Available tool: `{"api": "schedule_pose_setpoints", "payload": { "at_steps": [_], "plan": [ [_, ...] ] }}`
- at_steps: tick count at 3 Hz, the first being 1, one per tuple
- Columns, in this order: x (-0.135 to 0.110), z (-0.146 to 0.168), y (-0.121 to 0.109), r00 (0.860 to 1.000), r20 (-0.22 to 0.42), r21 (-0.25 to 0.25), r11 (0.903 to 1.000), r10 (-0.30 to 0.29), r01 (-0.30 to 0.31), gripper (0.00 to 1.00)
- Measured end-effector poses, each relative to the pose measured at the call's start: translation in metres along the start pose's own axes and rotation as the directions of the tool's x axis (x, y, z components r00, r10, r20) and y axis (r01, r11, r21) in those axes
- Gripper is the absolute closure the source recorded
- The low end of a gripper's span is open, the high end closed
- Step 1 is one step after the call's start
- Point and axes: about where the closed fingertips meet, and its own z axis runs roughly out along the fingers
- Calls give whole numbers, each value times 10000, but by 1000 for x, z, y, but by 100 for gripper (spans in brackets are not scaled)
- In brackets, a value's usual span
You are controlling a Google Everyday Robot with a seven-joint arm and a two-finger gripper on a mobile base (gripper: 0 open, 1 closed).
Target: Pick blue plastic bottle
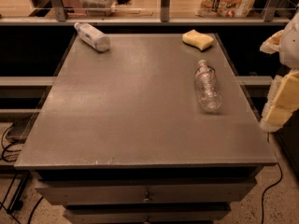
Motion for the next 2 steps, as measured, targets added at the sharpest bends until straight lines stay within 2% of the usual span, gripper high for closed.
{"api": "schedule_pose_setpoints", "payload": {
  "at_steps": [1, 2],
  "plan": [
    [-1, -1, 0, 10000, 6, 37, 10000, 1, -1, 0],
    [-8, 1, -7, 9991, 388, 359, 9992, 165, -179, 0]
  ]
}}
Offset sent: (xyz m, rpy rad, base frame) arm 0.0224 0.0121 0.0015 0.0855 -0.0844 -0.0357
